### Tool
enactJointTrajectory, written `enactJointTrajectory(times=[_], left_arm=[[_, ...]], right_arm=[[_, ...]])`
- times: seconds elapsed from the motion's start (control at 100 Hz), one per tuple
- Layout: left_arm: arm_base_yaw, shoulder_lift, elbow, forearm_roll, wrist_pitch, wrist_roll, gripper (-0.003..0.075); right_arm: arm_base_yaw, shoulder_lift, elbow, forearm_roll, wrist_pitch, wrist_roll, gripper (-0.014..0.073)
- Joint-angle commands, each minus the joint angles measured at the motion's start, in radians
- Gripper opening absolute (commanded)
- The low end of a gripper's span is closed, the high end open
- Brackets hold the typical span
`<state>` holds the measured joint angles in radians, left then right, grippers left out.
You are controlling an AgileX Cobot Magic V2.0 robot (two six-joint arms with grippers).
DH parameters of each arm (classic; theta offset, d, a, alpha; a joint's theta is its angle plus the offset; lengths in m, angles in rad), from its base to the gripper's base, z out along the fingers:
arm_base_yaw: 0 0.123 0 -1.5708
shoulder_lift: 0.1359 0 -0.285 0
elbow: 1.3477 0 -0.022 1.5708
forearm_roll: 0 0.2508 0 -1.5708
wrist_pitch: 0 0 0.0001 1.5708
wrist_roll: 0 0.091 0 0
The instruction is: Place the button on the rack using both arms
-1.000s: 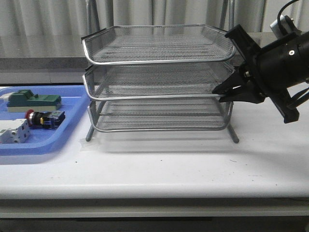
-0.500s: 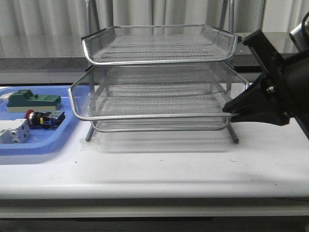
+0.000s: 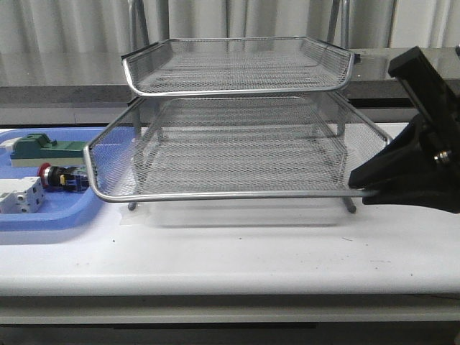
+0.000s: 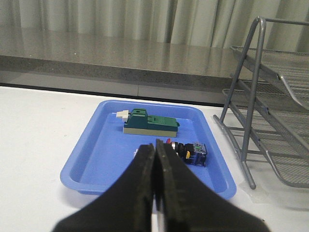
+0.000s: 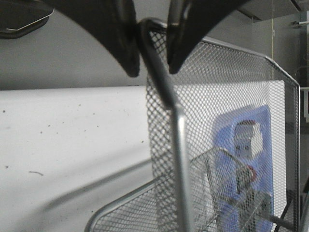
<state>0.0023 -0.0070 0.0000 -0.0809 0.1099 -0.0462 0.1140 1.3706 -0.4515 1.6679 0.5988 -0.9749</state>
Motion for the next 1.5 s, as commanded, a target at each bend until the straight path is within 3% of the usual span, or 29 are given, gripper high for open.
enactJointTrajectory(times=[0.0, 0.11, 0.37, 0.72, 0.93, 1.18, 1.49], left_arm=[[-0.007, -0.031, 0.048, -0.003, -0.086, -0.004, -0.0020], [-0.007, -0.031, 0.048, -0.003, -0.086, -0.004, -0.0020], [-0.007, -0.031, 0.048, -0.003, -0.086, -0.004, -0.0020], [-0.007, -0.031, 0.048, -0.003, -0.086, -0.004, -0.0020], [-0.007, -0.031, 0.048, -0.003, -0.086, -0.004, -0.0020], [-0.007, -0.031, 0.048, -0.003, -0.086, -0.004, -0.0020], [-0.007, -0.031, 0.048, -0.003, -0.086, -0.004, -0.0020]], right_arm=[[0.005, -0.034, -0.018, 0.004, 0.103, -0.048, 0.0319], [0.005, -0.034, -0.018, -0.052, 0.147, -0.049, 0.0458], [0.003, -0.069, -0.023, -0.378, 0.177, 0.085, 0.0462], [0.003, -0.329, -0.208, -1.152, 0.235, 0.668, 0.0462], [0.003, -0.478, -0.310, -1.489, 0.313, 0.955, 0.0462], [0.003, -0.625, -0.324, -1.701, 0.393, 1.148, 0.0451], [0.003, -0.751, -0.324, -1.706, 0.362, 1.185, 0.0279]])
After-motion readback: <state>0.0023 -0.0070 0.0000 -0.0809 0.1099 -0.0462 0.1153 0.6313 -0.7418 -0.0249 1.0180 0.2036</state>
